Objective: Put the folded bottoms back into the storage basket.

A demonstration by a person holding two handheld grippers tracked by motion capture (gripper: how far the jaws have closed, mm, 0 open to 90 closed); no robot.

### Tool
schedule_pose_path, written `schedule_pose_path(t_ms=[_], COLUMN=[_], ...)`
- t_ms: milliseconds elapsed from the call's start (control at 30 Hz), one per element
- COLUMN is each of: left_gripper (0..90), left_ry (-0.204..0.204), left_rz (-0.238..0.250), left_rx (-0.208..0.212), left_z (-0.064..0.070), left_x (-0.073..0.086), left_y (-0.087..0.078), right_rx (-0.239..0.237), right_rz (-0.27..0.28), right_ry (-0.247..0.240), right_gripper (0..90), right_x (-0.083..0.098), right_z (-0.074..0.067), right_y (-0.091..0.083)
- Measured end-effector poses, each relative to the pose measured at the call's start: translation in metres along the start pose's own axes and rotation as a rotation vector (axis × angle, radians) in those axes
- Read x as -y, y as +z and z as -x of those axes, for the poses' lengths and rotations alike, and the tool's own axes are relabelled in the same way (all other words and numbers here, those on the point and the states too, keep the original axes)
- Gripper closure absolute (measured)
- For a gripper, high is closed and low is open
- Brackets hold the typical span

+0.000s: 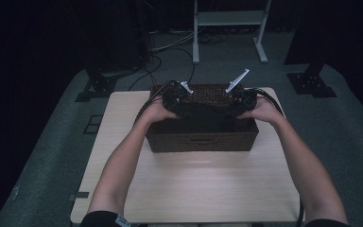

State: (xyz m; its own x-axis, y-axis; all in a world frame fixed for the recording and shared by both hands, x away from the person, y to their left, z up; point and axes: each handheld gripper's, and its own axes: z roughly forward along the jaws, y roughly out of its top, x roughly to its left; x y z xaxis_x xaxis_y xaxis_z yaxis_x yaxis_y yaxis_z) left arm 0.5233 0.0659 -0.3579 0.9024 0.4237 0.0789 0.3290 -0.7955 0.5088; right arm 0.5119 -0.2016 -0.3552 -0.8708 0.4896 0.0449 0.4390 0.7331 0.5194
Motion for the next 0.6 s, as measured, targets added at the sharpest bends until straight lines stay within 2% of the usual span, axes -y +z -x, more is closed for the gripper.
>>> schedule_pose_path(t_ms=[600], left_gripper=[27.1], left_ry=[0.027], left_rz=[0.073], left_rx=[0.017], left_z=[0.022], left_x=[0.005], left_y=[-0.023], right_rx=[-0.015], right_rz=[0.057], right_ry=[-0.039], right_gripper=[42.7], right_x=[0.007], right_z=[-0.019], right_y=[-0.019])
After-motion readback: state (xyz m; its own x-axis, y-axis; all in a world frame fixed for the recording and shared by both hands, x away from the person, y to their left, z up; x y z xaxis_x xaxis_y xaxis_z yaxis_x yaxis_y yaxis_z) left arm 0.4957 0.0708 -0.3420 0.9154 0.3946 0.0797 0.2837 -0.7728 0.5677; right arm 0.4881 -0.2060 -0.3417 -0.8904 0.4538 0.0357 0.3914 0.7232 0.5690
